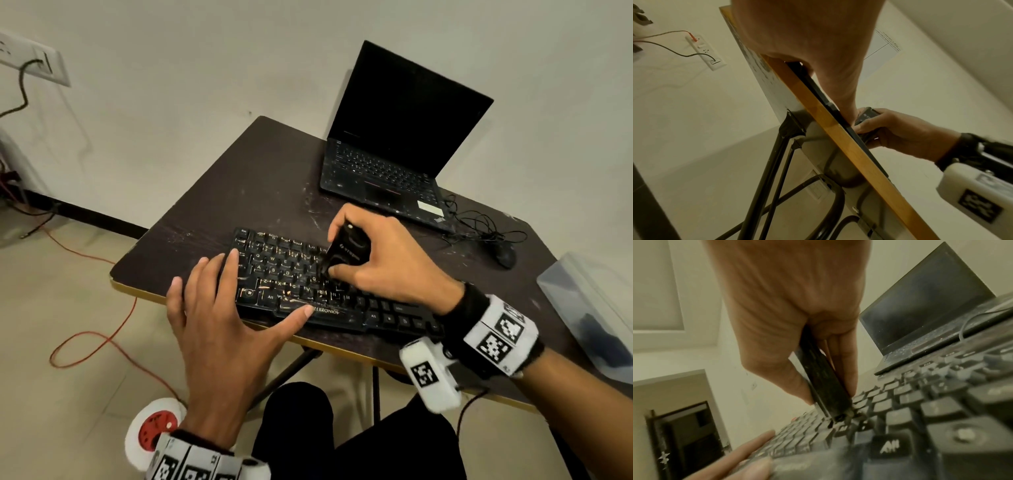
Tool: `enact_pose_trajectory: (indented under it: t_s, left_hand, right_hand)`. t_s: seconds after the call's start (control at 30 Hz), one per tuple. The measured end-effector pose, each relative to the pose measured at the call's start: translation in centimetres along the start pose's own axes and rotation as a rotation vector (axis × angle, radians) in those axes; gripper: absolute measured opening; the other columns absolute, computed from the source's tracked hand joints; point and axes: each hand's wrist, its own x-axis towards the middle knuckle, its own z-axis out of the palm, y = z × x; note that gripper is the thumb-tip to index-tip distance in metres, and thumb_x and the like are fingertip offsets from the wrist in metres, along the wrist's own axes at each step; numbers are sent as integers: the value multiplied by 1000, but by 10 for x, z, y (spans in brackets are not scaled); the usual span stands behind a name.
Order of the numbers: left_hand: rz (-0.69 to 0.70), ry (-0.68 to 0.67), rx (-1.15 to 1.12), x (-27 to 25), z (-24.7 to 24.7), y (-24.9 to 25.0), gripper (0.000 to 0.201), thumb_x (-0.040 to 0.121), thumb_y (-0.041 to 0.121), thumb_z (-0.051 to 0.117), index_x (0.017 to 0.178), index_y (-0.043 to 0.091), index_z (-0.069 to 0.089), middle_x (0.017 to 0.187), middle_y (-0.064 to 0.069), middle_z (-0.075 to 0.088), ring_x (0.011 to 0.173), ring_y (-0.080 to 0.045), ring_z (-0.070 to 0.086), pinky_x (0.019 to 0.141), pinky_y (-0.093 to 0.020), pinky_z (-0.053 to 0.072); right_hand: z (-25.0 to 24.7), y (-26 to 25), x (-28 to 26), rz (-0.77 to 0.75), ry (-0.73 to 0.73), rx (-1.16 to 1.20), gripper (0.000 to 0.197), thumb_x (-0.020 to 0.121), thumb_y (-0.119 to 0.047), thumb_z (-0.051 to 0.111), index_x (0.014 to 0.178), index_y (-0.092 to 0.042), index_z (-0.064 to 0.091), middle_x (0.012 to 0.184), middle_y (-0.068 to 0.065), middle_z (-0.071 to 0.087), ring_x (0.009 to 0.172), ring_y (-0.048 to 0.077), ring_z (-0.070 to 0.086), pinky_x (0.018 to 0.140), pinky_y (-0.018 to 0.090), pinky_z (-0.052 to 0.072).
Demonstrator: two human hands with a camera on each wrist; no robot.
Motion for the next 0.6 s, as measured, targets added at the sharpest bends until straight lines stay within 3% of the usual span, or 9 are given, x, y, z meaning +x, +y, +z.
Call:
enact_pose_trajectory:
  t_s: [0.13, 0.27, 0.4, 0.53, 0.6]
  left_hand:
    - [9, -9, 12, -2, 0, -1, 120, 65, 95, 56, 153, 13, 45, 154, -8, 48, 154, -22, 30, 129, -42, 4]
    - [-1, 1, -1, 0, 0, 1, 120, 65, 95, 55, 153, 14, 46, 155, -7, 48, 154, -22, 30, 130, -43, 5]
    - [10, -9, 12, -2, -1, 1, 121, 65, 95, 55, 153, 13, 45, 154, -8, 48, 154, -22, 30, 130, -42, 4]
    - [3, -6, -5, -1, -1, 0, 121, 65, 96, 54, 153, 13, 46, 154, -8, 49, 153, -22, 31, 130, -43, 5]
    - [1, -5, 2, -1, -1, 0, 121, 66, 95, 55, 153, 12, 46, 154, -8, 49, 153, -22, 31, 130, -42, 4]
  right_hand:
    - [-10, 14, 13, 170, 119, 32, 42, 75, -20, 92, 102, -28, 62, 89, -7, 72, 80, 14, 71, 77, 41, 60]
    - [3, -5, -2, -14, -27, 49, 40, 75, -21, 91, 100, -31, 62, 86, -5, 72, 77, 14, 70, 73, 38, 58]
    - [-6, 7, 31, 152, 106, 7, 41, 73, -21, 92, 101, -29, 63, 92, -9, 72, 87, 15, 71, 83, 43, 60]
    - [4, 0, 25, -9, -7, -10, 39, 72, -20, 91, 99, -30, 63, 88, -7, 71, 78, 12, 68, 74, 31, 54]
    - [2, 1, 36, 47, 13, -13, 40, 72, -20, 92, 97, -31, 63, 90, -8, 71, 83, 14, 69, 78, 37, 58]
